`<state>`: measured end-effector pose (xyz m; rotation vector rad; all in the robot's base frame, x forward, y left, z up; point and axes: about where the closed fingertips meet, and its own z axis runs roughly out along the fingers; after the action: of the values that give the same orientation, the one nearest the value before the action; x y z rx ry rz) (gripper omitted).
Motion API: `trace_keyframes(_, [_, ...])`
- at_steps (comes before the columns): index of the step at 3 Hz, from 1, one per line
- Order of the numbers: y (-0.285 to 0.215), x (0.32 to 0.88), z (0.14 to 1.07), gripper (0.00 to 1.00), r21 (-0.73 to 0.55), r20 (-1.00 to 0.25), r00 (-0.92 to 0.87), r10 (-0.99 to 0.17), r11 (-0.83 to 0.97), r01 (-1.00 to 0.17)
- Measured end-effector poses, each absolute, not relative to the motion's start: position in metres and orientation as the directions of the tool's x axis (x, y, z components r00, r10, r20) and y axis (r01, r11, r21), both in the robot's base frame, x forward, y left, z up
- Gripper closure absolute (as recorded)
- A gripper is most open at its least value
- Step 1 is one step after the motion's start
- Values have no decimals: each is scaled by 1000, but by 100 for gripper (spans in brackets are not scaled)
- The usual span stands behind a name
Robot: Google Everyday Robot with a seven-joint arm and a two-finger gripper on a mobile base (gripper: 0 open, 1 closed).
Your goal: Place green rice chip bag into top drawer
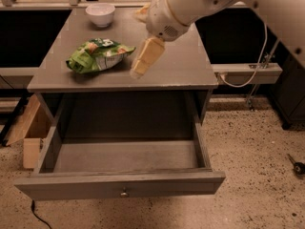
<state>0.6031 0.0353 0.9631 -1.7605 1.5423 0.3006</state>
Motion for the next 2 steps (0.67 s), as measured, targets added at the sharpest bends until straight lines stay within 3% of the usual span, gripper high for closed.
trace_keyframes(2, [113, 663, 928, 0, -404, -597, 296, -746, -39, -914])
